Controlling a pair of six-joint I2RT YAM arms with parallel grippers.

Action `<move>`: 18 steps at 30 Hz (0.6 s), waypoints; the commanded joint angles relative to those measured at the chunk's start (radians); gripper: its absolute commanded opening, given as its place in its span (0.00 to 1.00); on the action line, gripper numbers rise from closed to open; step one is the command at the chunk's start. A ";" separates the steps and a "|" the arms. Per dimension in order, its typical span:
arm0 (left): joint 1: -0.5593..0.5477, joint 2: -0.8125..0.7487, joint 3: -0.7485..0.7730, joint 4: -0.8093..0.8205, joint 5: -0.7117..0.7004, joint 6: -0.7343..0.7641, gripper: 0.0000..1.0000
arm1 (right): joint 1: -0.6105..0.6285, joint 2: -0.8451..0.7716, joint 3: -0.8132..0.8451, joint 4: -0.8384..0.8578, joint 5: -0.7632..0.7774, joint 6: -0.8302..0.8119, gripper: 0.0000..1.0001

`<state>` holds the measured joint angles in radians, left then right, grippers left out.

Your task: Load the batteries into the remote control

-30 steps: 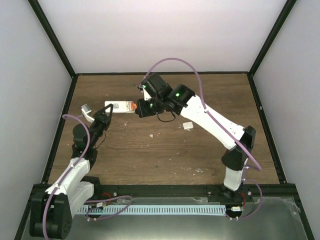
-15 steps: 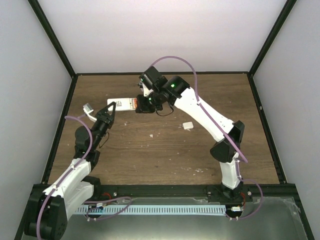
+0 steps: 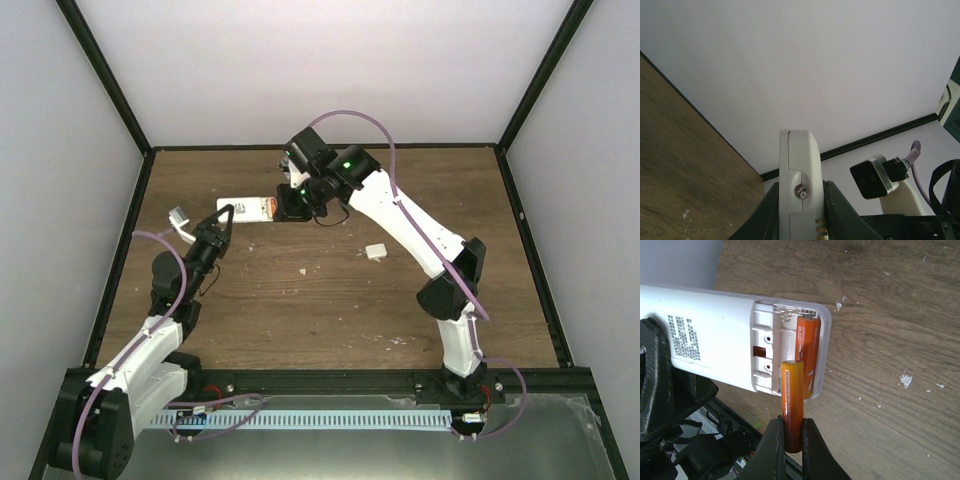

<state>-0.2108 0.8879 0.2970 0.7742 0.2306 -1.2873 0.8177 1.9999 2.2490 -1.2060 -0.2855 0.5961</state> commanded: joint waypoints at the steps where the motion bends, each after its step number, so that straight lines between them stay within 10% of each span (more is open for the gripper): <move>1: -0.008 0.012 -0.005 0.058 0.012 -0.006 0.00 | 0.003 0.022 0.039 -0.002 -0.030 0.007 0.01; 18: -0.016 0.023 0.009 0.033 0.036 0.007 0.00 | -0.007 0.086 0.027 0.015 -0.015 0.022 0.01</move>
<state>-0.2169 0.9203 0.2970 0.7521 0.2478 -1.2778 0.8169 2.0624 2.2490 -1.1954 -0.3111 0.6090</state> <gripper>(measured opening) 0.170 0.008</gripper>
